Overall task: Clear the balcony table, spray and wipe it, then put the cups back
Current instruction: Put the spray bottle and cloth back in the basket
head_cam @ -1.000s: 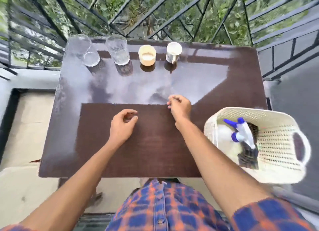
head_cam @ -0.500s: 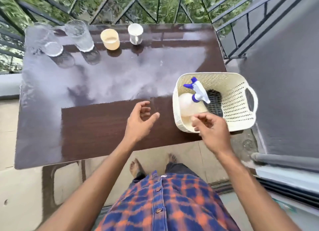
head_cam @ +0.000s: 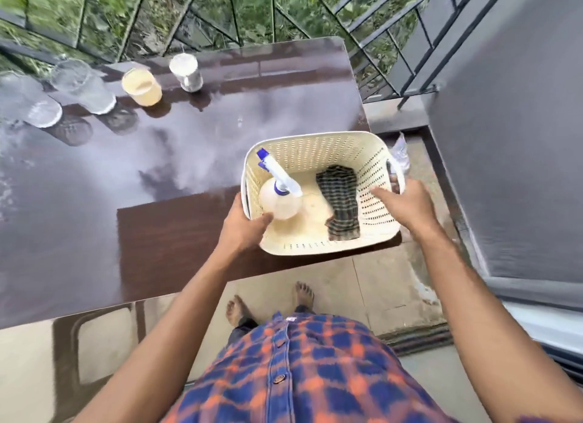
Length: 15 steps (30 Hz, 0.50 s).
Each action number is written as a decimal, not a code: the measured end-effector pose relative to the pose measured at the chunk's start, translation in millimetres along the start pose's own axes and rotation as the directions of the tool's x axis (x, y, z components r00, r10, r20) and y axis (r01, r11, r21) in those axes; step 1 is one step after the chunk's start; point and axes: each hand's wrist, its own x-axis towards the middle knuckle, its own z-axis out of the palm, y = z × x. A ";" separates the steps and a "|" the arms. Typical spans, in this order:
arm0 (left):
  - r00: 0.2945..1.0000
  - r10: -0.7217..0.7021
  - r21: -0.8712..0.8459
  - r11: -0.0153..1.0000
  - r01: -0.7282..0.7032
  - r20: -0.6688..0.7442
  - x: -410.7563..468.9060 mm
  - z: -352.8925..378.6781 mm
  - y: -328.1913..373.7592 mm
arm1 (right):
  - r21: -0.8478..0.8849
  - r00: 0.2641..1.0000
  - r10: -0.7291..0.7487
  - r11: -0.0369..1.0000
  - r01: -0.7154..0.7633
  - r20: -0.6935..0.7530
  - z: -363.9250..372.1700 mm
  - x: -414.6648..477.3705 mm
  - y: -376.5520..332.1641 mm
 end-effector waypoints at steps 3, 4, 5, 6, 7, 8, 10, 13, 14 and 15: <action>0.998 0.011 0.086 0.996 -0.006 -0.060 2.4 2.6 -3.6 | 0.052 0.999 0.021 0.998 -0.019 -0.033 5.1 0.2 0.8; 0.997 0.010 0.094 0.996 -0.002 -0.079 1.6 1.5 -5.3 | 0.047 0.999 0.007 0.999 -0.005 -0.049 6.7 1.3 1.3; 0.995 0.012 0.101 0.995 -0.002 -0.098 -0.9 -0.3 -5.5 | 0.049 0.998 -0.005 0.999 0.008 -0.056 7.5 1.5 0.5; 0.994 0.011 0.102 0.995 0.000 -0.111 -3.6 -3.4 -6.5 | 0.055 0.998 -0.017 0.998 0.020 -0.060 8.9 1.2 -1.5; 0.992 0.003 0.097 0.995 0.009 -0.122 -5.7 -7.8 -7.5 | 0.064 0.998 -0.033 0.997 0.037 -0.058 11.6 1.1 -5.3; 0.991 -0.006 0.091 0.996 0.018 -0.132 -7.6 -13.4 -8.5 | 0.068 0.997 -0.048 0.996 0.052 -0.052 14.3 0.5 -10.3; 0.986 -0.022 0.068 0.997 0.034 -0.164 -12.8 -27.4 -11.9 | 0.068 0.997 -0.073 0.995 0.075 -0.024 22.0 -2.5 -22.8; 0.962 -0.046 -0.007 0.999 0.046 -0.269 -29.7 -55.8 -22.1 | 0.069 0.986 -0.161 0.985 0.158 0.035 41.7 -12.5 -52.4; 0.948 -0.063 -0.037 0.998 0.054 -0.311 -36.0 -68.9 -28.6 | 0.066 0.978 -0.201 0.978 0.197 0.053 51.8 -16.5 -65.5; 0.934 -0.079 -0.066 0.996 0.060 -0.348 -42.6 -81.7 -34.3 | 0.056 0.968 -0.239 0.970 0.235 0.074 61.9 -20.9 -79.5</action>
